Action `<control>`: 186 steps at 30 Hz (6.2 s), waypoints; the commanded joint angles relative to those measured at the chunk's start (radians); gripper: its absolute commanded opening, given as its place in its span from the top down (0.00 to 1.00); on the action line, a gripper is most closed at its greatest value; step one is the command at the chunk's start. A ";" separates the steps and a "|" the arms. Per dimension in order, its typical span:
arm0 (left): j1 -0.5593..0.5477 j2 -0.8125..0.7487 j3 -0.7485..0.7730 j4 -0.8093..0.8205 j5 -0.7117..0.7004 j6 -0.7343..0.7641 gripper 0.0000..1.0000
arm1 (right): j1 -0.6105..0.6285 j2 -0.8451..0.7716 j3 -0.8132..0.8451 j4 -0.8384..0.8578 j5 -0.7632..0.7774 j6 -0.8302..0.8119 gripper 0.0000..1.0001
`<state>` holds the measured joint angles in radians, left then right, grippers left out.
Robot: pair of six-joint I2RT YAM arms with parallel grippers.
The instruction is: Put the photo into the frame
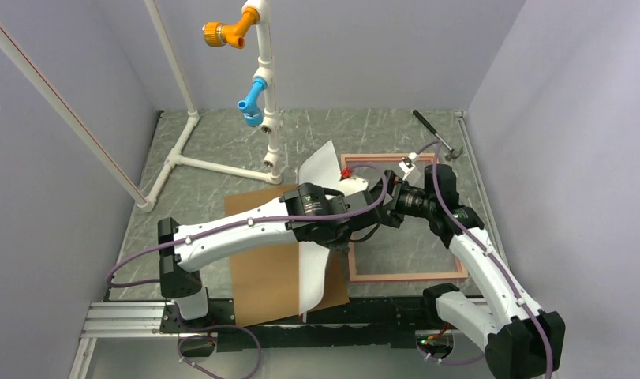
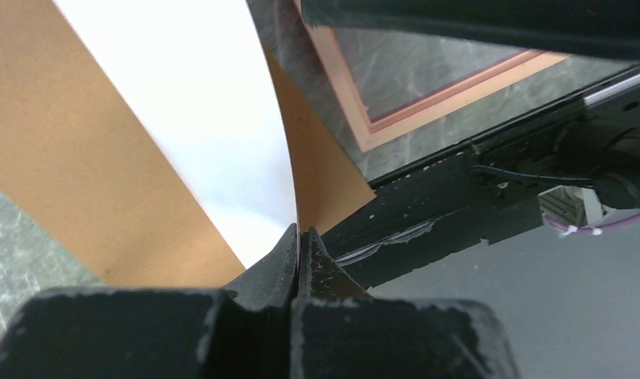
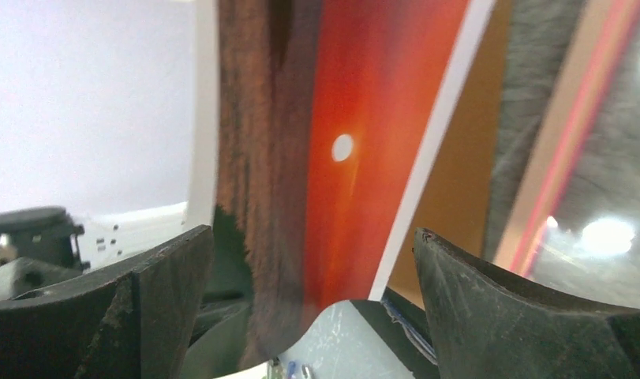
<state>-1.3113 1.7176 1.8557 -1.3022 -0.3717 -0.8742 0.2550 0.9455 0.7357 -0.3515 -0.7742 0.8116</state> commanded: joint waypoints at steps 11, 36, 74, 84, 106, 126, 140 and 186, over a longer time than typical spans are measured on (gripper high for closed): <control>0.001 -0.098 0.215 -0.255 -0.246 -0.046 1.00 | -0.191 -0.085 0.007 -0.150 0.034 -0.096 0.02; 0.080 -0.221 0.077 -0.267 -0.460 -0.042 1.00 | -0.202 -0.055 -0.013 -0.121 -0.036 -0.127 0.02; 0.060 0.265 0.157 0.096 -0.166 0.217 0.79 | -0.188 0.156 -0.197 0.596 -0.175 0.280 0.02; 0.076 0.248 0.071 0.125 -0.116 0.220 0.44 | -0.179 0.178 -0.217 0.228 -0.021 0.009 0.04; 0.350 -0.374 -0.844 0.986 0.415 0.145 0.21 | -0.152 0.460 -0.390 0.710 -0.017 0.073 0.25; 0.473 -0.888 -1.093 1.160 0.455 0.153 0.20 | -0.037 0.745 -0.475 1.266 0.024 0.340 0.79; 0.473 -0.943 -1.187 1.106 0.456 0.115 0.20 | -0.037 0.391 -0.326 0.683 0.075 0.098 1.00; 0.339 -0.389 -0.824 0.894 0.311 0.222 0.23 | -0.084 0.023 0.616 -0.563 0.972 -0.454 1.00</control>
<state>-0.9081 1.2434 0.8932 -0.4129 0.0368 -0.6239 0.1734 0.9863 1.2865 -0.8738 0.1001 0.3271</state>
